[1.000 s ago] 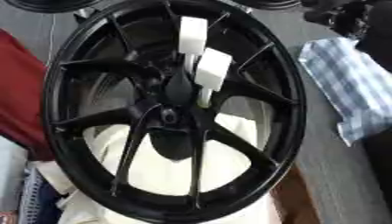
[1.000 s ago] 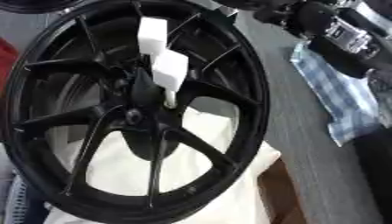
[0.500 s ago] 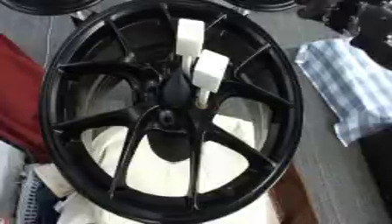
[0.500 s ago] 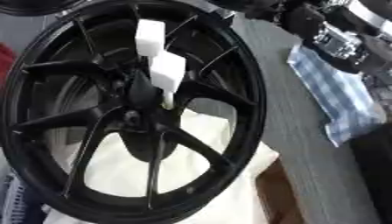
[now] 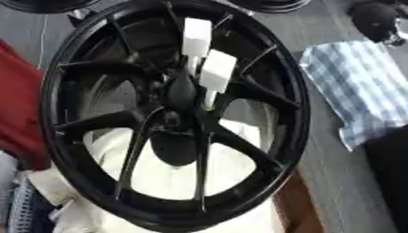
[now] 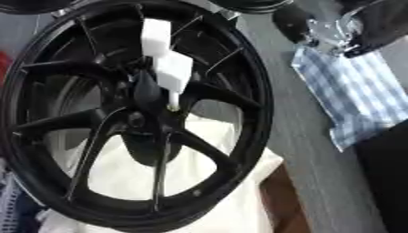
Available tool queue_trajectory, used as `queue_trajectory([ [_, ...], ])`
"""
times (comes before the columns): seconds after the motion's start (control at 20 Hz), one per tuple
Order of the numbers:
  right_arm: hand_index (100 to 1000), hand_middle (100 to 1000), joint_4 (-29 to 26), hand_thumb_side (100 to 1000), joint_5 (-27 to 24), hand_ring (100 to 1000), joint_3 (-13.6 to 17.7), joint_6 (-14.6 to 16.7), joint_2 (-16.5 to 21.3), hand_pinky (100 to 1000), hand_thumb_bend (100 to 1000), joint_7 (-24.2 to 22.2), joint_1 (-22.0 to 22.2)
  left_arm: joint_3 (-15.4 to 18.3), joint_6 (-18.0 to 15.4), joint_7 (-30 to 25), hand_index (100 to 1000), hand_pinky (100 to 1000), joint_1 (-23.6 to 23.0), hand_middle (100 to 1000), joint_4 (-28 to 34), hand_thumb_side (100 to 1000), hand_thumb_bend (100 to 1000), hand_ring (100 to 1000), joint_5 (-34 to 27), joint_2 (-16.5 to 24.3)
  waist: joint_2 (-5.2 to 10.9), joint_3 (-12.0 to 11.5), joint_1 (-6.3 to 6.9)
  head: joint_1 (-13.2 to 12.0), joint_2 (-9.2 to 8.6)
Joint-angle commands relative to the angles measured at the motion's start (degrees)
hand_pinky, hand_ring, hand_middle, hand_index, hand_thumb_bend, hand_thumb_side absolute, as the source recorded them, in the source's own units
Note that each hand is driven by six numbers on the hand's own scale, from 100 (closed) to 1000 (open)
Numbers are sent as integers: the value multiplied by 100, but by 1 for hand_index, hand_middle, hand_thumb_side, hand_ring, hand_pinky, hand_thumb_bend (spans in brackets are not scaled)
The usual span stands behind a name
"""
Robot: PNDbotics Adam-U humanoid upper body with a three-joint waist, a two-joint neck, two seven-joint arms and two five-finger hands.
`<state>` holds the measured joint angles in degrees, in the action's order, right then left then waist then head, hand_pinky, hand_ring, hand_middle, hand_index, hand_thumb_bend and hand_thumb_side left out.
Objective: Pull the pin out of the wheel hub.
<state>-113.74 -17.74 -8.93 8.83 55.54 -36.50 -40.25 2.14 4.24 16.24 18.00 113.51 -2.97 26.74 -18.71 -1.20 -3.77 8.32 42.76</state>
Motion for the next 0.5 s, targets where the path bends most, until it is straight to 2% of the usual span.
queue_trajectory([
  [0.05,841,777,-44,434,294,1000,-227,-155,230,977,100,-48,-371,-6,-5,-39,712,660,48,565,108,568,100,558,7,207,175,-23,-3,74,10],
  [0.25,849,785,340,447,641,1000,-609,-330,-42,975,100,-199,-934,-19,-2,-52,712,660,63,564,108,568,100,558,-7,236,171,-83,-39,119,5],
  [0.5,853,787,1006,492,1067,1000,-912,-334,-517,973,100,-273,-1444,-40,-17,-83,712,661,110,564,108,569,100,558,-11,255,138,-167,-86,164,-41],
])
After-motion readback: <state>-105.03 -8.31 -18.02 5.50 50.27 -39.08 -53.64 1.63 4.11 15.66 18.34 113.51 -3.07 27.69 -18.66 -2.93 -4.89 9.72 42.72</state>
